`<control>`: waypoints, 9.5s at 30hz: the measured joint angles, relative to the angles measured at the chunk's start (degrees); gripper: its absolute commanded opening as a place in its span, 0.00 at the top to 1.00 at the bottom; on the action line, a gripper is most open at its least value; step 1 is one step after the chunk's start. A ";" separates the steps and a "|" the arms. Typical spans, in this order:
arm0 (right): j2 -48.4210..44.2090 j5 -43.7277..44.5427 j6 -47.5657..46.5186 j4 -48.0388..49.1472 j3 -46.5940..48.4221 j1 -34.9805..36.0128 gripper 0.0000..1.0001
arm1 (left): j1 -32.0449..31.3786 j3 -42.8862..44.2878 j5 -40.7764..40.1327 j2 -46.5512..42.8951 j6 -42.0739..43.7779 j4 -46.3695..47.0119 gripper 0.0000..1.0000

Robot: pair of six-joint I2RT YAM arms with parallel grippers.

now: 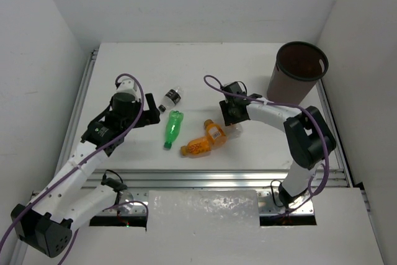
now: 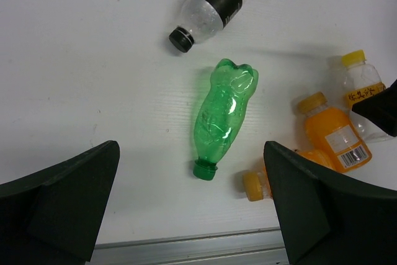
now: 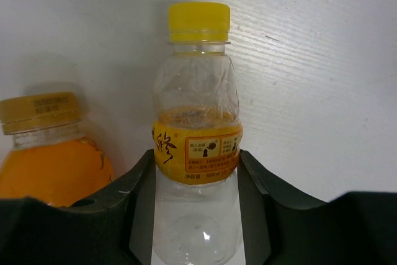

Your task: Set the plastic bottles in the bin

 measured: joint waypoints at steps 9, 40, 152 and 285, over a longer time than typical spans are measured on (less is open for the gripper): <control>-14.01 5.38 -1.53 -5.70 2.73 -0.39 0.65 | -0.39 0.00 0.44 -0.24 0.00 0.00 0.00; -8.44 13.09 -1.62 -20.44 47.10 -24.30 0.01 | -0.87 0.02 4.09 4.33 -5.01 0.09 0.03; -59.06 -24.81 5.51 -13.42 3.78 -27.30 0.01 | 0.20 33.09 -2.91 47.54 14.58 -2.29 0.00; -43.58 -22.27 8.33 -10.01 4.94 -22.16 0.01 | -24.06 2.99 14.29 28.28 11.72 17.59 0.00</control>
